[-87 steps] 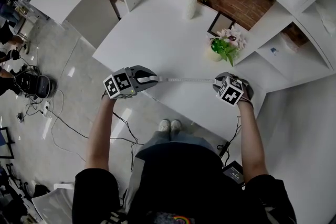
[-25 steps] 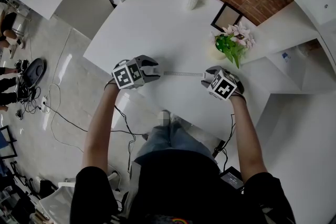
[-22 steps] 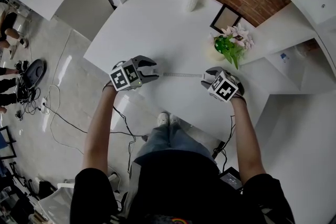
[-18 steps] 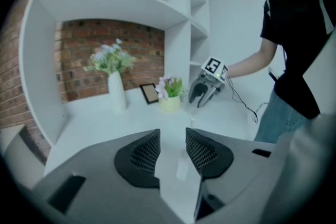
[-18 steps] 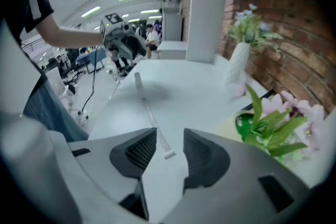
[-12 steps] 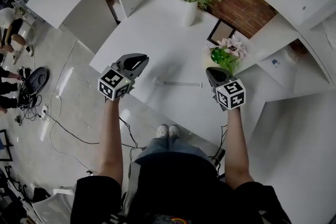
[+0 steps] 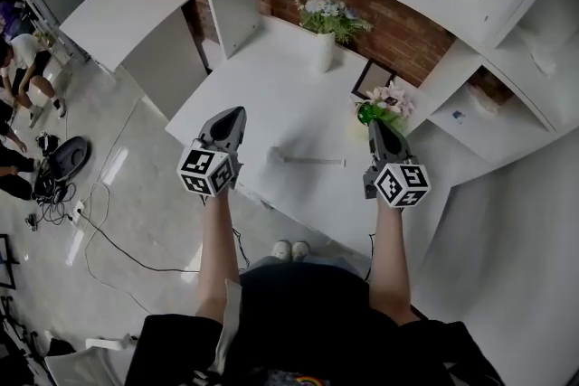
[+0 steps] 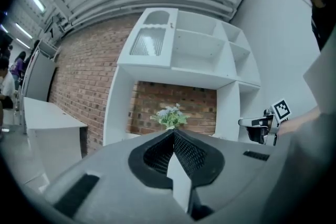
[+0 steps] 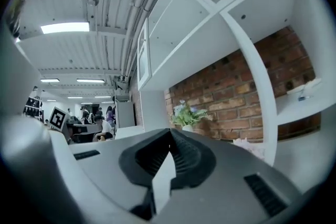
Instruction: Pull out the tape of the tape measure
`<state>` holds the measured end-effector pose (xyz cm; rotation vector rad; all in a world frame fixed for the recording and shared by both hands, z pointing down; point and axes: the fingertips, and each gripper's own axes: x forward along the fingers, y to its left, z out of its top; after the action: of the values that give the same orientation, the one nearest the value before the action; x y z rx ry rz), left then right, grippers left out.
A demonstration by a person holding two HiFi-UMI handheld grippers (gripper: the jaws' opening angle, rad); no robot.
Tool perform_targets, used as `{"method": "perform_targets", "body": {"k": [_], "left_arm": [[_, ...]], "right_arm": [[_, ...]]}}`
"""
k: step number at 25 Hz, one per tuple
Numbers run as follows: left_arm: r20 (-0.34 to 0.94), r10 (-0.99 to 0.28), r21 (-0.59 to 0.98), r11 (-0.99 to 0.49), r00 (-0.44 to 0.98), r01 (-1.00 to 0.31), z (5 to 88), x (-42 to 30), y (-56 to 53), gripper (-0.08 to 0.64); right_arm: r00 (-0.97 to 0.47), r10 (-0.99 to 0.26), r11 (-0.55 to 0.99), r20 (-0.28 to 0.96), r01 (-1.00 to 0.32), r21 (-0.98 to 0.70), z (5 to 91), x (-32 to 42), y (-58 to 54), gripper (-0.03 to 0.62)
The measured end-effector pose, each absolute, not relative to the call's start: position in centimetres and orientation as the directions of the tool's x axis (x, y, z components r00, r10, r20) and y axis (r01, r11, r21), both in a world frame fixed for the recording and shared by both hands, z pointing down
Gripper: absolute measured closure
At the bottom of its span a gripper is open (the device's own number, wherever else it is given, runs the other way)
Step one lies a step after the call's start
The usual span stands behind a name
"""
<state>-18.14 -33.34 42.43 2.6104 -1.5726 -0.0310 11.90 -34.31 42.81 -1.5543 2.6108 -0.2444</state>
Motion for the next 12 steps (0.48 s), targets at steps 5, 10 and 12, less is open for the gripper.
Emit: {"method": "perform_targets", "body": {"k": [5,10,12], "left_arm": [[0.058,-0.876,0.089,-0.474,0.479,-0.876,43.6,-17.7,-31.7,0.551],[0.053,-0.87,0.052,-0.488,0.491,-0.871,42.9,-16.9,-31.1,0.551],[0.06,-0.865,0.038,-0.496,0.497,-0.868,42.9,-16.6,-30.9,0.551]], "right_arm": [[-0.451,-0.892,0.447,-0.022,-0.875,-0.187,42.6,12.3,-33.2,0.595],[-0.463,-0.886,0.456,0.0,-0.873,-0.174,43.1,11.7,-32.4,0.595],[-0.471,-0.882,0.463,-0.001,-0.868,-0.179,43.1,11.4,-32.2,0.595]]}}
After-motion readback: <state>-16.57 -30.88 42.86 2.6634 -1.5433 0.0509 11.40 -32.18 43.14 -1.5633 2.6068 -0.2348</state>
